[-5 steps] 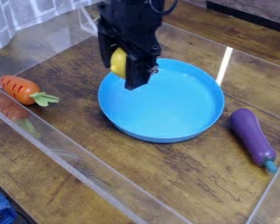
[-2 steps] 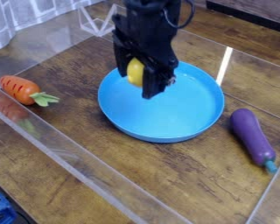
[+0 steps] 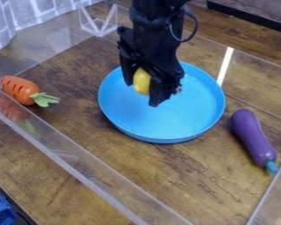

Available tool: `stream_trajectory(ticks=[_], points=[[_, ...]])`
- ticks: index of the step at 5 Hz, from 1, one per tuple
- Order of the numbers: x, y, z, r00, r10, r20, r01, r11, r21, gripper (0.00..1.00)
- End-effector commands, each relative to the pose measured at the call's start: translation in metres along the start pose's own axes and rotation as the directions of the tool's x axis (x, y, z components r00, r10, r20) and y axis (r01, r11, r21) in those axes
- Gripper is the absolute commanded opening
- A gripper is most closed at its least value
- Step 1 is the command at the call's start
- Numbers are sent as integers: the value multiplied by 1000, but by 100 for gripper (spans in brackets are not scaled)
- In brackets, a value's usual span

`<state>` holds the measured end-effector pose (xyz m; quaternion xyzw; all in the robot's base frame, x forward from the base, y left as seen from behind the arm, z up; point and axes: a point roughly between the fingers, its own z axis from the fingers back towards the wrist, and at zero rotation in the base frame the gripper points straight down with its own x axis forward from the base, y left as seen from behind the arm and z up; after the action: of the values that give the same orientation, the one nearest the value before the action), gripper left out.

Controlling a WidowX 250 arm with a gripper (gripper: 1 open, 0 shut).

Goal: Put the lemon on the blue tray

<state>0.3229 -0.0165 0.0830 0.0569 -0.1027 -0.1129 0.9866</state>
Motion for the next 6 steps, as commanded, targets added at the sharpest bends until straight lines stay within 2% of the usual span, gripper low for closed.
stream_trajectory(ticks=[1, 2, 3, 5, 6], points=[[6, -2, 3, 999, 5, 38, -5, 1000, 3, 0], [2, -3, -3, 999, 16, 30, -16, 1000, -1, 0], [6, 1, -3, 999, 22, 40, -22, 1000, 3, 100], [16, 12, 11, 997, 44, 67, -45, 999, 15, 100], [21, 29, 31, 995, 67, 67, -70, 997, 29, 100]])
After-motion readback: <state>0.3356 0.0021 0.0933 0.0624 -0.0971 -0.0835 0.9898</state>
